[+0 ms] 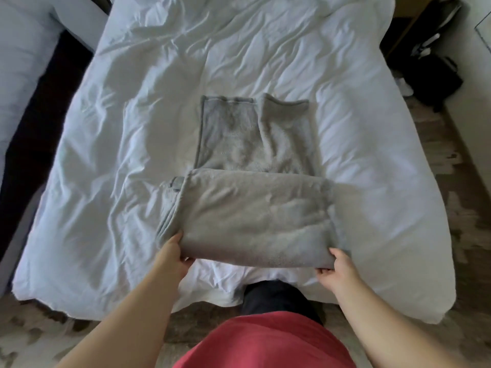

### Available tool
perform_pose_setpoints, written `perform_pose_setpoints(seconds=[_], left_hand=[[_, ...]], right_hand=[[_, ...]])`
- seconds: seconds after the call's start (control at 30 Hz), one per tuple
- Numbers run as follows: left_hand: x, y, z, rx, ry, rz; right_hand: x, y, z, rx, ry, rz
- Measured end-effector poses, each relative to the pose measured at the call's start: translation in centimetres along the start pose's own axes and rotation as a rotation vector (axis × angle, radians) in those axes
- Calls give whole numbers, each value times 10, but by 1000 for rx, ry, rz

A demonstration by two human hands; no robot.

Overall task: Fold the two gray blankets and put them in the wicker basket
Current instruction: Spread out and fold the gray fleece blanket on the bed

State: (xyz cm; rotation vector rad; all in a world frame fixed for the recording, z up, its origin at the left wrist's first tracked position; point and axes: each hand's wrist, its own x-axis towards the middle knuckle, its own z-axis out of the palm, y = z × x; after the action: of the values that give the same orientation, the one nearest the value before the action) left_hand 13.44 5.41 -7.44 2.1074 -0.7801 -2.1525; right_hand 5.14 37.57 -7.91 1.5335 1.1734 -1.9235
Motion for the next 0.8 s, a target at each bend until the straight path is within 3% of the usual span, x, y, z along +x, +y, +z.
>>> perform_pose_setpoints(seconds=[0.3, 0.4, 0.6, 0.8], left_hand=[[-91, 46, -52, -167, -341, 383], [-98, 19, -87, -195, -303, 314], [-93, -49, -156, -225, -176, 131], [-94, -86, -192, -225, -87, 8]], right_hand=[[-123, -49, -5, 82, -390, -440], [-134, -17, -36, 83, -375, -431], [-120, 64, -119, 69, -179, -290], [-123, 96, -168, 99, -99, -221]])
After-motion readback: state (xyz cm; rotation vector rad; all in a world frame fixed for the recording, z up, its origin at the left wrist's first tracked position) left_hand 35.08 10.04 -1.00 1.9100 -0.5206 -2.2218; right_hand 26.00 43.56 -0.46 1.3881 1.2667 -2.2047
